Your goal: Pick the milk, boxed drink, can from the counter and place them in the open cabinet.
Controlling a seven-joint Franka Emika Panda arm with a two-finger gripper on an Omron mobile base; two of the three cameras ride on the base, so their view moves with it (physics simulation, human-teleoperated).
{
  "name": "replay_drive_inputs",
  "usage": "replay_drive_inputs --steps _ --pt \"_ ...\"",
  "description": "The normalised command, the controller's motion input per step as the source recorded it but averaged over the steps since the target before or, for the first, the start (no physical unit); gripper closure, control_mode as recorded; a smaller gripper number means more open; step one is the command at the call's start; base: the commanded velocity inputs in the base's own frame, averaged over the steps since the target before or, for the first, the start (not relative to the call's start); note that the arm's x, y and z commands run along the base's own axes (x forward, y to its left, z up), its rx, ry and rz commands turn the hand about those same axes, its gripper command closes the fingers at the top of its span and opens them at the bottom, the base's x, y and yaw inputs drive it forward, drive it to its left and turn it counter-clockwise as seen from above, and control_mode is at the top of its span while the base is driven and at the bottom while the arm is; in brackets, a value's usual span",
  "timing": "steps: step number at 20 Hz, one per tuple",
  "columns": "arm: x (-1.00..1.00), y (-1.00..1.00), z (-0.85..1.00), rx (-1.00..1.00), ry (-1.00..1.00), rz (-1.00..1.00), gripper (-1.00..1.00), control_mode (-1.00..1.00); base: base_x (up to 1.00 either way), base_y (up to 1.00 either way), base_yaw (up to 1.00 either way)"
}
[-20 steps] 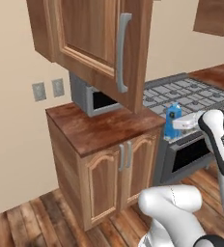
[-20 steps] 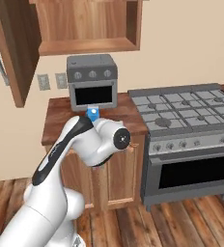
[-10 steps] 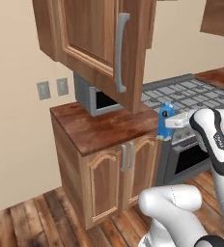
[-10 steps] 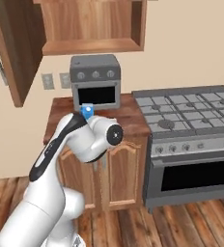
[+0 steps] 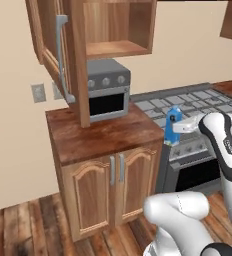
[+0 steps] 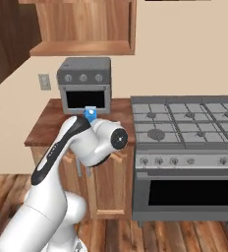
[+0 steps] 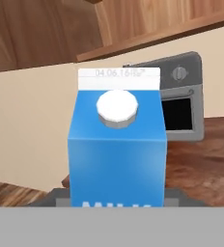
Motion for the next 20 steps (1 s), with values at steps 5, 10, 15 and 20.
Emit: replay_drive_inputs --steps 5,10,15,20 --pt "0.0 0.0 0.0 0.0 0.0 0.0 1.0 1.0 0.34 -0.14 0.16" --pt "0.0 0.0 0.0 0.0 0.0 0.0 1.0 1.0 0.71 0.0 0.05" --pt "0.0 0.0 0.0 0.0 0.0 0.0 1.0 1.0 0.69 0.0 0.1" --pt "0.0 0.0 0.0 0.0 0.0 0.0 1.0 1.0 0.49 0.0 0.09"
